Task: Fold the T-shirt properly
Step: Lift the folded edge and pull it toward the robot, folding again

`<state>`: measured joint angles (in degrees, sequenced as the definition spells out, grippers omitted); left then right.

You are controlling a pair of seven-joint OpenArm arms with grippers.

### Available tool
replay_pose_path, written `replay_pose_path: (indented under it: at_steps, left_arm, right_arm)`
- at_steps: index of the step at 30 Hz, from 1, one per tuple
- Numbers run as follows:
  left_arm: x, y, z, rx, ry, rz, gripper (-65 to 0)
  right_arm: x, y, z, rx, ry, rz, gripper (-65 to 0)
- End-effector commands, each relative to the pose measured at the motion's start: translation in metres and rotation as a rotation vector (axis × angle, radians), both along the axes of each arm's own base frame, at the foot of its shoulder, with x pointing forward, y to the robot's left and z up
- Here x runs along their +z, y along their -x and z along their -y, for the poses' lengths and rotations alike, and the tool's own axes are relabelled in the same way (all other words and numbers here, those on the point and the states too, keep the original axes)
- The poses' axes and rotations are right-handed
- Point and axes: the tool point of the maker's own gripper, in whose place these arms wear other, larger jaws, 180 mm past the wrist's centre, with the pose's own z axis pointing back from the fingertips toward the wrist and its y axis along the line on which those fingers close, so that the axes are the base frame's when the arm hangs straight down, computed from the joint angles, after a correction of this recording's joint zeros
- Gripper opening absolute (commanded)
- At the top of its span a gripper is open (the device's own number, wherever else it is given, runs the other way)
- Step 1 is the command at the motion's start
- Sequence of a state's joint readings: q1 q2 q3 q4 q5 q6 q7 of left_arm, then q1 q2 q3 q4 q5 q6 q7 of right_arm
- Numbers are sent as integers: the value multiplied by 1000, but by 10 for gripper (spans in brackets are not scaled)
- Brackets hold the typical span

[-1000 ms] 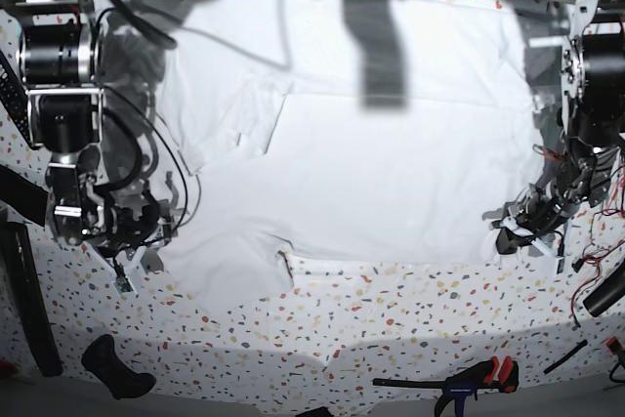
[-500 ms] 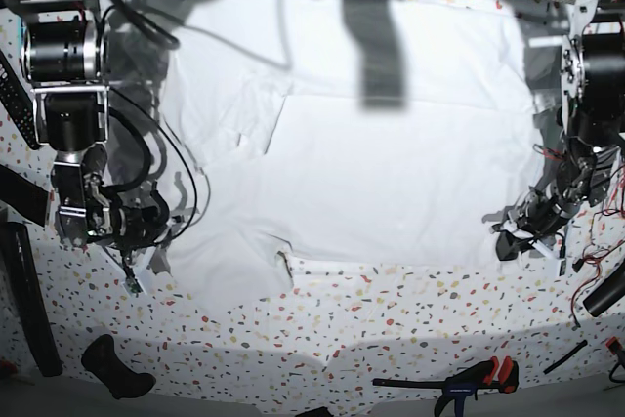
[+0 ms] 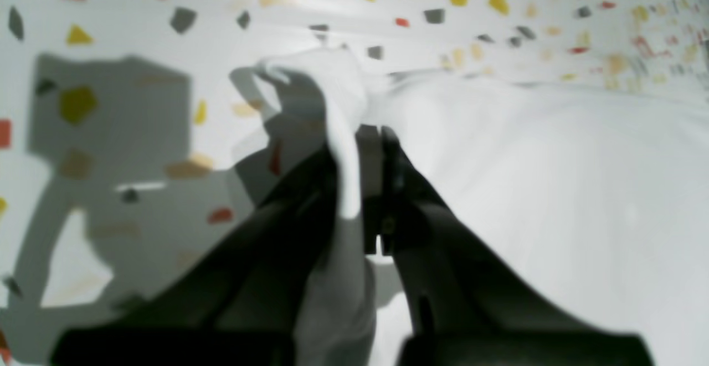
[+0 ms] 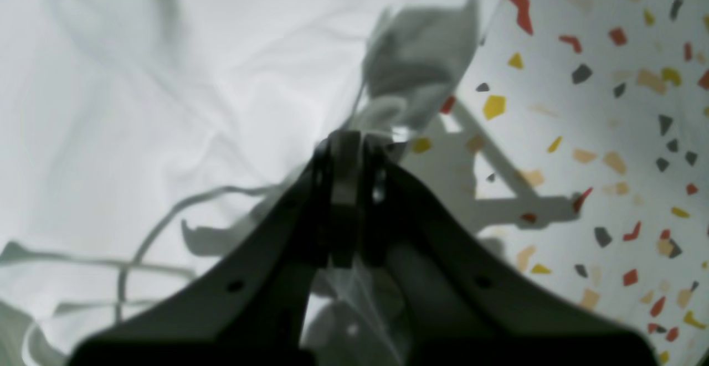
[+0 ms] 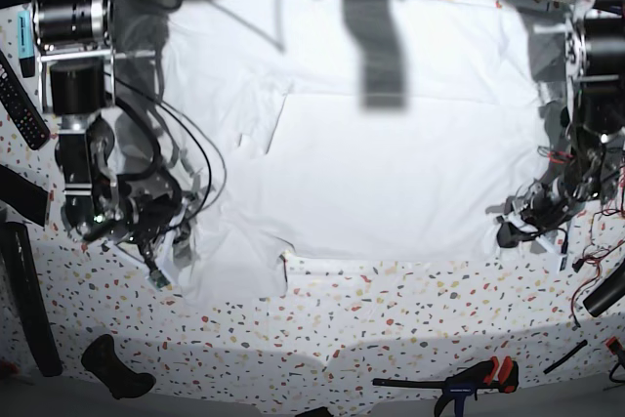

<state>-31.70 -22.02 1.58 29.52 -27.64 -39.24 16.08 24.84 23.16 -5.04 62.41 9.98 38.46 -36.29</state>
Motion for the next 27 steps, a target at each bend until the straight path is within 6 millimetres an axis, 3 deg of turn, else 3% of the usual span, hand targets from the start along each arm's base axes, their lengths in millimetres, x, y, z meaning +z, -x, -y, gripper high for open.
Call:
replay_pose_path:
  at_steps: [1,6,11,18,23,27]
  left_arm:
    - [31,-14,-7,-4,3,84,-650]
    - [48,4,8,-108,-65,139,-650]
    - [73,17,26,-196,-122,218,-650]
    - [85,34,47,-302,-199,215,-650]
    - [100,42,40,-329,-258,252,-650]
    - [107,48,19,-312,-339,231,-650]
  right_arm:
    - [21,-8,-3,27,-8,65,-650]
    - [35,10,-4,18,-11,135,-650]
    - [65,24,21,-53,4,219,-650]
    - [92,59,43,-32,91,240,-650]
    - [101,81,52,-11,170,238,-650]
    - [109,93,64,-47,187,257,-650]
